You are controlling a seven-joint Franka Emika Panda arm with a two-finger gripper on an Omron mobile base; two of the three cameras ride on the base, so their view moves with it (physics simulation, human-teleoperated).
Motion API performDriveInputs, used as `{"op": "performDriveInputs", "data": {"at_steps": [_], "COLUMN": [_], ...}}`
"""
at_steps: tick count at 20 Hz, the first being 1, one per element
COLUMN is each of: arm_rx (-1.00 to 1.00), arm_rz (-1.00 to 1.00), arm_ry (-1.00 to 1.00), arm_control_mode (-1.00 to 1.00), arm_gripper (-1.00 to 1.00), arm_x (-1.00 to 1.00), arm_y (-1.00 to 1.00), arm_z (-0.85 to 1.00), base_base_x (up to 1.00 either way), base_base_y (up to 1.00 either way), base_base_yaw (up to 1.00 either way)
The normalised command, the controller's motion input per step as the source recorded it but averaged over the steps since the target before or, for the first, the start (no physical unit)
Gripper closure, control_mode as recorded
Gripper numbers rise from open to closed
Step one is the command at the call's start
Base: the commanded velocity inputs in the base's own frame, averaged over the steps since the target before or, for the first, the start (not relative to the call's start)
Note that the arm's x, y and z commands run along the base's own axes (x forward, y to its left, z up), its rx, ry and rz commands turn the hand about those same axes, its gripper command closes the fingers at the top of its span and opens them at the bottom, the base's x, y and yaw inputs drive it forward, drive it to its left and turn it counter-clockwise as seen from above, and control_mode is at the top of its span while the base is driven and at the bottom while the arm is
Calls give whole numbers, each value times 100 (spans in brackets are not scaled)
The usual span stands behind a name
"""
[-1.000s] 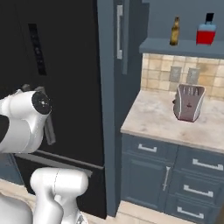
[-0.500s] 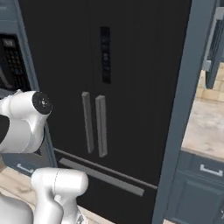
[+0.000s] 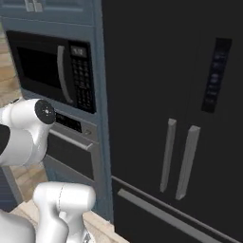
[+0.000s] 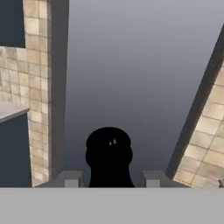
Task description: Sort all alcoholic drinks to one cabinet, and non-alcoholic drinks to the other.
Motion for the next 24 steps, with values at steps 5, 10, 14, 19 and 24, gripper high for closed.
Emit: {"op": "performDriveInputs", "data": {"at_steps": [5, 10, 14, 19, 24], "arm_rx": [0, 0, 0, 0, 0], "arm_rz": [0, 0, 0, 0, 0], "arm_ry": [0, 0, 0, 0, 0], "arm_control_mode": [100, 100, 100, 100, 100], "arm_gripper": [100, 100, 100, 100, 100], "arm_x": [0, 0, 0, 0, 0], "arm_y": [0, 0, 0, 0, 0], "arm_z": [0, 0, 0, 0, 0], "base_base_x": [-28, -59, -52, -31, -29], "base_base_y": [47, -6, -26, -1, 13], "base_base_yaw": [34, 19, 16, 27, 32]}}
